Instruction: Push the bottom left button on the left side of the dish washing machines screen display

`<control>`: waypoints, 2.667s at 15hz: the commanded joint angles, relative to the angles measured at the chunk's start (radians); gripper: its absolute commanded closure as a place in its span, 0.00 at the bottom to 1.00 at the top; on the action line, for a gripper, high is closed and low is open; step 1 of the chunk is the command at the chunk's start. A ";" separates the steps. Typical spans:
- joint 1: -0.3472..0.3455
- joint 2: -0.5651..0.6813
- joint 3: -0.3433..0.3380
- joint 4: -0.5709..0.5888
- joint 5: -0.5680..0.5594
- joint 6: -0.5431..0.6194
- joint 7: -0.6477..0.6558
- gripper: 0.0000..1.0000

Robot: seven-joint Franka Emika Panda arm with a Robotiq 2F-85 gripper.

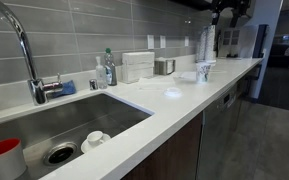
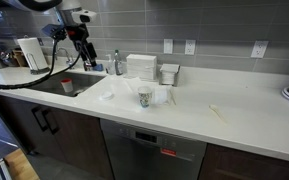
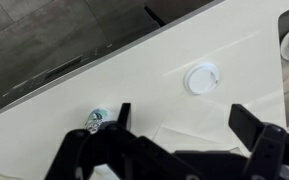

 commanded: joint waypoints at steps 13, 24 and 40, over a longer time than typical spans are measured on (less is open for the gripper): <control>-0.078 0.069 -0.271 -0.167 0.106 -0.105 -0.487 0.00; -0.079 0.239 -0.316 -0.332 0.345 0.082 -0.702 0.00; -0.093 0.357 -0.281 -0.282 0.334 0.091 -0.721 0.00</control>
